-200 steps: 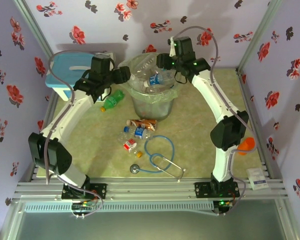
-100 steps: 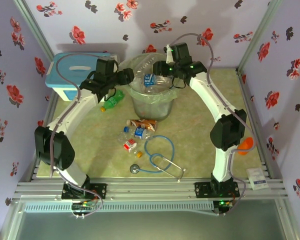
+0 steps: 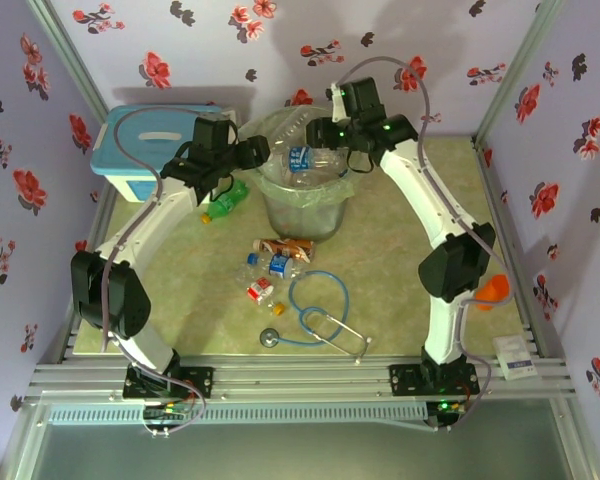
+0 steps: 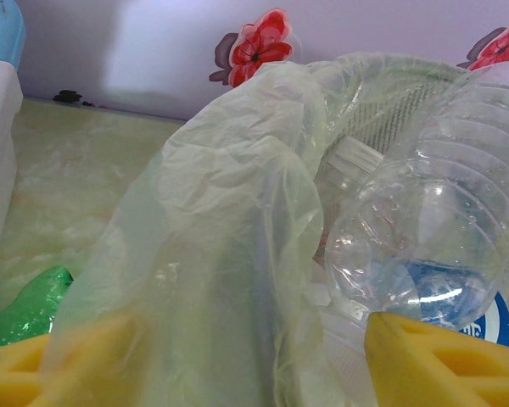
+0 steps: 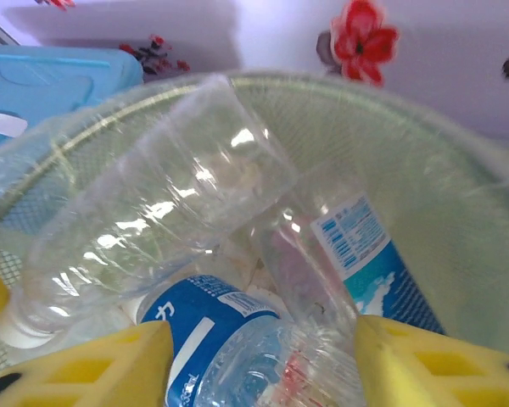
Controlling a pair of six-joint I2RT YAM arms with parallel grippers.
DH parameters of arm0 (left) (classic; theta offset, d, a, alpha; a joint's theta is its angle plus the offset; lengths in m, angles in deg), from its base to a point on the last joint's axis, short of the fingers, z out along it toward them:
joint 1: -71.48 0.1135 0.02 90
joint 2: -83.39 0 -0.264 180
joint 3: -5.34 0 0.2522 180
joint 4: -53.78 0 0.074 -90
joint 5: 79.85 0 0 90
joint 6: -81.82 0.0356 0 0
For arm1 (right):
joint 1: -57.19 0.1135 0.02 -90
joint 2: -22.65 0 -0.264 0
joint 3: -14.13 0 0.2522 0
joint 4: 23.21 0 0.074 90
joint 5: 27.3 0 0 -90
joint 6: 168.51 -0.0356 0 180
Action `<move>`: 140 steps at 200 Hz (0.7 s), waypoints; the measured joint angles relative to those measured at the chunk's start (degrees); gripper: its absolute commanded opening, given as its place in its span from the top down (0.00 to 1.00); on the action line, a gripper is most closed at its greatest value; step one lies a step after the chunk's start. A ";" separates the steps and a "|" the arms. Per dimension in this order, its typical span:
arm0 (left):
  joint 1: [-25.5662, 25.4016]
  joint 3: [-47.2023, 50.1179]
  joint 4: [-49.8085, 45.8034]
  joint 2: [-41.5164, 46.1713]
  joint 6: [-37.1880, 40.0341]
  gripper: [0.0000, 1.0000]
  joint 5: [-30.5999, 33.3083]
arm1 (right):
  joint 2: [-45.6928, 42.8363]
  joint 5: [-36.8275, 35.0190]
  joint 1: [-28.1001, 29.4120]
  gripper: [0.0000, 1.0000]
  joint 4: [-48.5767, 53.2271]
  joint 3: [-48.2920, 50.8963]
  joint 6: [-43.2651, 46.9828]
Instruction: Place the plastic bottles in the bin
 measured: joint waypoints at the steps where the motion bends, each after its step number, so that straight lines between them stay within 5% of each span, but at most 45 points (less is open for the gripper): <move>1: 0.00 0.00 0.00 0.00 0.00 0.33 0.00 | -0.07 -0.07 0.00 0.34 0.00 -0.07 0.11; 49: 0.00 0.00 0.00 0.00 0.02 0.34 -0.17 | -0.44 -1.42 -0.07 0.33 -6.21 -1.18 0.26; 140: 0.00 -0.02 0.52 -0.68 0.02 0.33 -0.39 | 14.60 2.49 0.39 0.44 -9.44 -13.75 -0.68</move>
